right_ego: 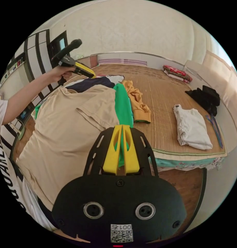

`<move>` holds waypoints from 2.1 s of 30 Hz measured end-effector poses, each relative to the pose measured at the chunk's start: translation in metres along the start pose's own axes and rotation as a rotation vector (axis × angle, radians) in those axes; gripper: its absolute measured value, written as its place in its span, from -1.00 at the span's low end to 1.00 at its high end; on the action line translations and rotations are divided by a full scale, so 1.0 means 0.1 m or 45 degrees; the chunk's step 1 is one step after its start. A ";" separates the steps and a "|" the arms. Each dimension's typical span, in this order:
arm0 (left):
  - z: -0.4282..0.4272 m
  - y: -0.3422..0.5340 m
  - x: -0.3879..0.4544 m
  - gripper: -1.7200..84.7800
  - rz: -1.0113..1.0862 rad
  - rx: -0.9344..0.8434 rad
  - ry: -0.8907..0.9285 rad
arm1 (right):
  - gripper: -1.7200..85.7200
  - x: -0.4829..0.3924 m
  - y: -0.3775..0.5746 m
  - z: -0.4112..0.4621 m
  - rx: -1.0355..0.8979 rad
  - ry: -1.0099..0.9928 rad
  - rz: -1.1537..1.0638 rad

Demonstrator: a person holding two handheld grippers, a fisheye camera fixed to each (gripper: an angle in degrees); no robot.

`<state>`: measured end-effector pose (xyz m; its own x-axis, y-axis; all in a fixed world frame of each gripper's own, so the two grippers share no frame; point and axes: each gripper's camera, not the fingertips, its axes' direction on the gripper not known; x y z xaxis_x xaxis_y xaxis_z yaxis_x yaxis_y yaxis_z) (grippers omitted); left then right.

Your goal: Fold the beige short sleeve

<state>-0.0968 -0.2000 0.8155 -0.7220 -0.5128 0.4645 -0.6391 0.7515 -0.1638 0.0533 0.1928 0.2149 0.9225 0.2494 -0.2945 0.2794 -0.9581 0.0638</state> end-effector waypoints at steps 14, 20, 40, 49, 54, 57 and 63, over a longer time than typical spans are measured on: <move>0.02 3.42 -0.53 -0.86 -0.751 -0.264 -0.210 | -0.90 -1.42 -1.09 -0.52 0.070 -0.168 -0.459; 0.34 4.04 -0.51 -0.83 -0.990 -0.101 -0.027 | -0.81 -2.29 -1.82 -0.33 0.100 -0.215 -0.691; 0.58 5.02 -0.82 -0.98 -0.673 0.231 -0.041 | -0.75 -3.81 -3.44 0.68 -0.048 -0.488 -1.316; 0.46 5.16 -0.79 -0.98 -0.485 0.142 -0.263 | -0.93 -4.11 -3.70 0.36 0.038 -0.459 -1.650; 0.49 5.53 -0.78 -0.97 -0.704 0.089 -0.366 | -0.94 -4.01 -3.93 0.18 0.096 -0.456 -1.479; 0.67 5.81 -0.65 -0.91 -0.825 0.004 -0.387 | -0.95 -3.89 -3.93 0.03 0.171 -0.464 -1.443; 0.98 6.09 -0.57 -0.77 -0.868 0.361 0.135 | -0.95 -3.68 -3.93 -0.23 0.208 -0.596 -1.511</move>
<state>-0.4707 0.2457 0.6038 -0.1212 -0.7735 0.6221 -0.9902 0.1382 -0.0211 -0.3894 0.4807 0.3199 -0.0570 0.9159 -0.3974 0.7947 -0.1993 -0.5734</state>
